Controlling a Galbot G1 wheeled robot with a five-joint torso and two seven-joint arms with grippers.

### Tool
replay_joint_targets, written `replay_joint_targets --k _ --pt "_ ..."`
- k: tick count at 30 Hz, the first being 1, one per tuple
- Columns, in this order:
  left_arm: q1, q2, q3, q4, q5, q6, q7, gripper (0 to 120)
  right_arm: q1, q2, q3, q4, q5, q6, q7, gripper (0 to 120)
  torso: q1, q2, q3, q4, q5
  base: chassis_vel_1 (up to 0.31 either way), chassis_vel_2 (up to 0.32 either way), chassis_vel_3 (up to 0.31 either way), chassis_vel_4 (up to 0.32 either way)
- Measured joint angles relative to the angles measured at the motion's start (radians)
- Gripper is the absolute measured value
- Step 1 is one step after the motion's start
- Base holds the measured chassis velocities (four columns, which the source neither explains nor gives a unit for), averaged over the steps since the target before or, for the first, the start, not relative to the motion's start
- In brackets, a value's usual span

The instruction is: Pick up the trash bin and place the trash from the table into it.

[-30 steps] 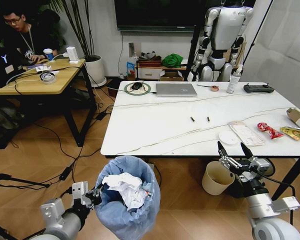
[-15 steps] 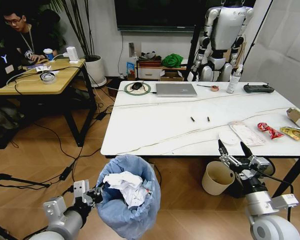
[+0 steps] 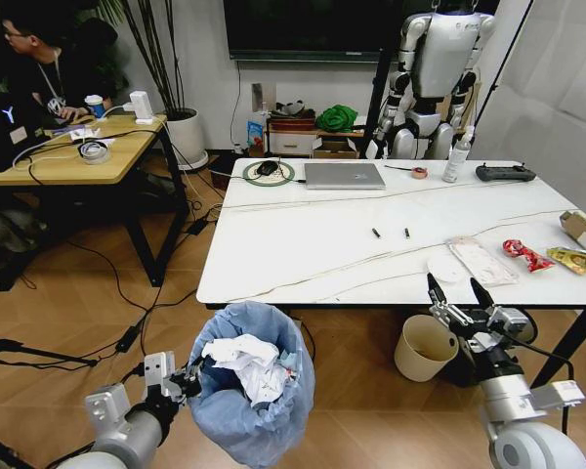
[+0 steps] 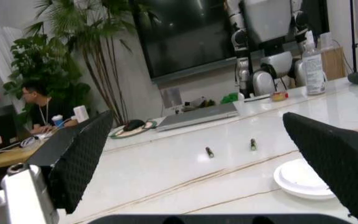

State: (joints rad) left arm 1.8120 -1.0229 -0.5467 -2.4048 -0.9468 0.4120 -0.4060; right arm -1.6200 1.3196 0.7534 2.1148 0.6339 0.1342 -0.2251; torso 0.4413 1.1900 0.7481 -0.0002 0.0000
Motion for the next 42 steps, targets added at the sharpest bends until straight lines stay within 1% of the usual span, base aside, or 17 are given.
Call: replay_joint_targets --k 11,33,37,42 --pt "0.004 -0.003 0.005 -0.002 0.006 0.000 0.000 0 -0.005 0.005 0.002 0.006 0.002 0.001 0.000 100 0.000 0.000 0.000 0.0000 0.0001 -0.042 -0.048 0.040 0.049" --pt "0.011 -0.011 0.010 -0.004 0.018 -0.001 0.002 0 -0.002 0.002 0.003 -0.004 -0.017 0.015 -0.004 100 0.000 0.000 0.000 -0.0001 0.0001 -0.109 -0.114 0.111 0.110" --pt "0.017 -0.012 0.014 -0.004 0.024 -0.001 0.004 0 -0.001 -0.005 0.003 -0.008 -0.023 0.018 -0.008 100 0.000 0.000 0.000 -0.0001 0.0001 -0.103 -0.105 0.115 0.092" --pt "0.037 -0.012 0.013 -0.015 0.026 -0.003 0.005 0 0.018 -0.040 -0.011 -0.027 -0.035 0.020 -0.010 100 0.000 0.000 0.000 -0.0003 0.0002 -0.056 -0.075 0.072 0.063"
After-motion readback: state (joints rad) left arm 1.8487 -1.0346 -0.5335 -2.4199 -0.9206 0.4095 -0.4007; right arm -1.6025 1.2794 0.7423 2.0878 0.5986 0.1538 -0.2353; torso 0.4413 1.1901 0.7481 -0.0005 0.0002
